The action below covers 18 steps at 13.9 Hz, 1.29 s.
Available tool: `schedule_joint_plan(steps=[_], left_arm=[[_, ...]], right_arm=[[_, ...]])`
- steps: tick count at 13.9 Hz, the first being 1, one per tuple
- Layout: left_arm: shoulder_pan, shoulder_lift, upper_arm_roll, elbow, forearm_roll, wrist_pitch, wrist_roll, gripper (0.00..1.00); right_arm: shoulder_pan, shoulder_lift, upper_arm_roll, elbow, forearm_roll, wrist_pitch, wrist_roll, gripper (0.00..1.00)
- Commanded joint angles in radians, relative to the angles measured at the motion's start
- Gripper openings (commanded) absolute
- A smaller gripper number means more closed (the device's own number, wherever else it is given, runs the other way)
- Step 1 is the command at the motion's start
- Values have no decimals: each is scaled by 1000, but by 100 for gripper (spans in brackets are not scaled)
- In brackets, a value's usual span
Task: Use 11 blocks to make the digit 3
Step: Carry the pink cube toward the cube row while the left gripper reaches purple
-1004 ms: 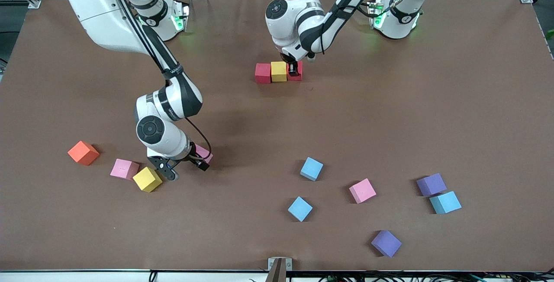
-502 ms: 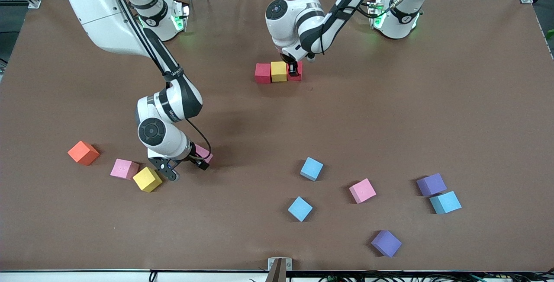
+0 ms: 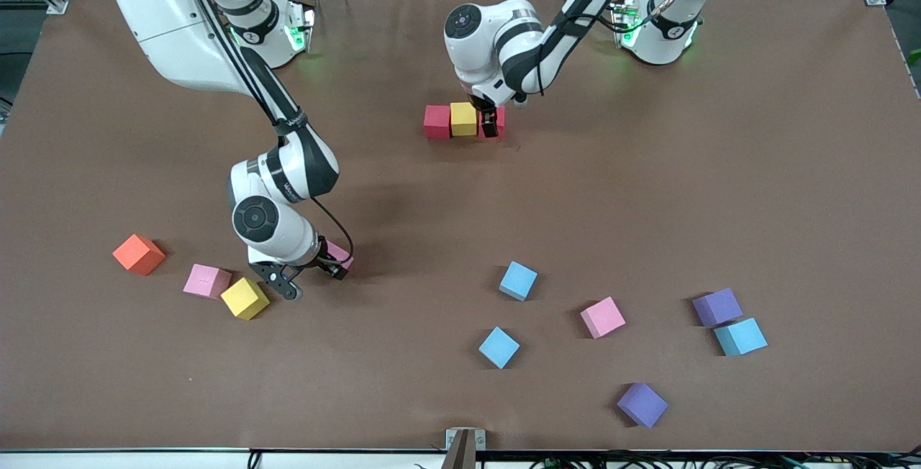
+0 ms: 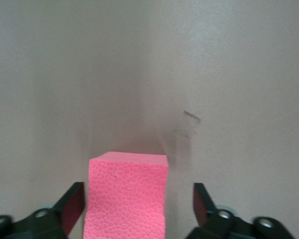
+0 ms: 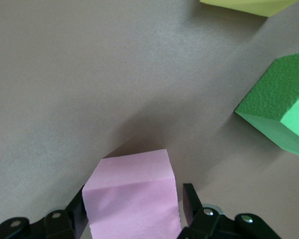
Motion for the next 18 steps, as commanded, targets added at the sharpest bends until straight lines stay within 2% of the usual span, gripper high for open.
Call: schedule_joint_plan(steps=[1,6,9,11,16,18], left_arm=[[-18,-23,-17,-6,92,-6,-406,100],[-18,-111,-28,-1,57,-94,-374,100],[-9,-151,-16,15,15,-127,-231,100],[59,-166,-14,37,15,-144,-84,100],[299,-195,-16,185,40,-264,319,100],[390,-189,-19,254,41,-311,485,100]], right_arm=[[4,-3,1,-1,-15,2,-71,45],[7,-6,2,1,-12,2,-205,42],[52,-16,4,2,-5,-10,-211,42],[110,-29,4,-1,-8,-10,-222,42],[226,-84,4,-9,-8,-132,-271,35],[282,-92,5,-27,-6,-134,-279,34]])
